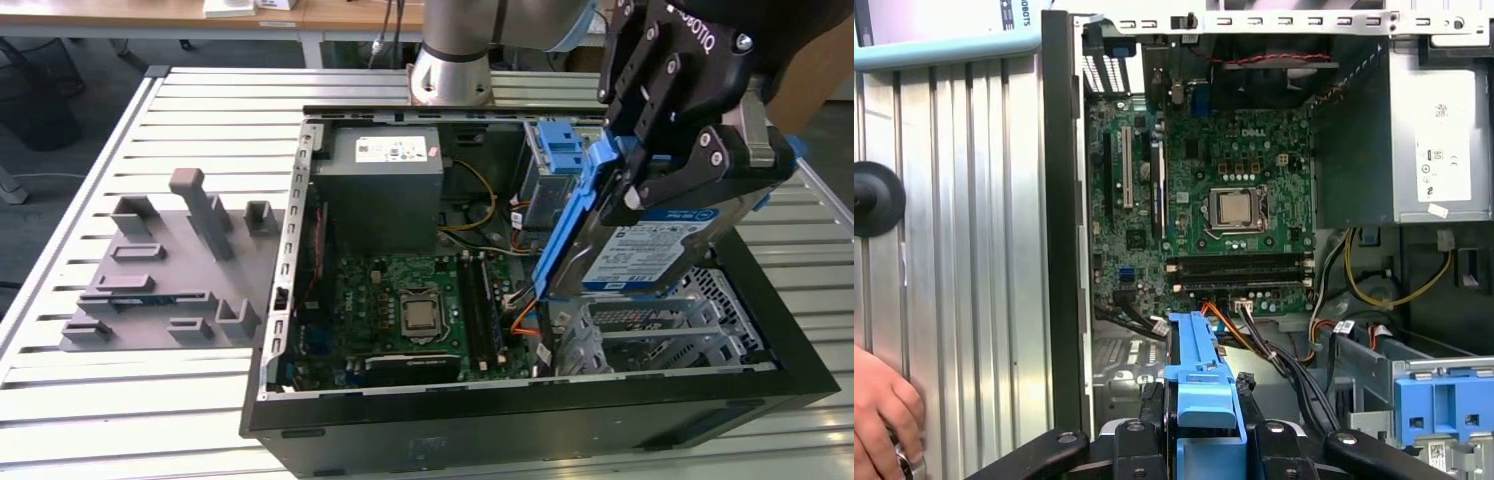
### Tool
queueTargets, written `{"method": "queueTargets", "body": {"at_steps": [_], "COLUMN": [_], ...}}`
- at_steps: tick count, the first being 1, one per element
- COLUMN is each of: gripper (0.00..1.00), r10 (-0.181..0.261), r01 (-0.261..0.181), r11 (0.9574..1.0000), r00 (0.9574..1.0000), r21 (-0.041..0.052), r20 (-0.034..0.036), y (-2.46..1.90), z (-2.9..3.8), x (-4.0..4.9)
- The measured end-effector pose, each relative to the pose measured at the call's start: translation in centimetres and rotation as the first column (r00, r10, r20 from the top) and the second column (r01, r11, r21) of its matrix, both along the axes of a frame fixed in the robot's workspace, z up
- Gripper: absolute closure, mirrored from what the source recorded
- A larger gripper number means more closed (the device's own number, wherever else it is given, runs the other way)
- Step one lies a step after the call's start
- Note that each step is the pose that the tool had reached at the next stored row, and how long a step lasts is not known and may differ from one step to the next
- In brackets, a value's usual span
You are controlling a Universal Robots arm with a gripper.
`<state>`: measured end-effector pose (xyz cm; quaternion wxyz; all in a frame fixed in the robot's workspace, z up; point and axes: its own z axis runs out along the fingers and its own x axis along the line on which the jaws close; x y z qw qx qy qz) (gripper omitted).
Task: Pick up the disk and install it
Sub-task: 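Insert the disk into the insertion slot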
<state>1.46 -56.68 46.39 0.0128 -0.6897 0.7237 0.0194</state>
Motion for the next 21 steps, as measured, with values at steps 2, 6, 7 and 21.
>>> {"method": "queueTargets", "body": {"at_steps": [2, 6, 7, 21], "gripper": [0.63, 0.63, 0.63, 0.63], "r10": [0.000, 0.000, 0.000, 0.000], "r01": [0.000, 0.000, 0.000, 0.000], "r11": [1.0000, 1.0000, 1.0000, 1.0000], "r00": [1.0000, 1.0000, 1.0000, 1.0000], "r21": [0.0000, 0.0000, 0.0000, 0.0000], "r20": [0.0000, 0.0000, 0.0000, 0.0000], "y": [0.00, 0.00, 0.00, 0.00], "z": [-0.04, -0.12, -0.15, -0.32], "x": [0.33, 0.92, 1.07, 2.08]}}
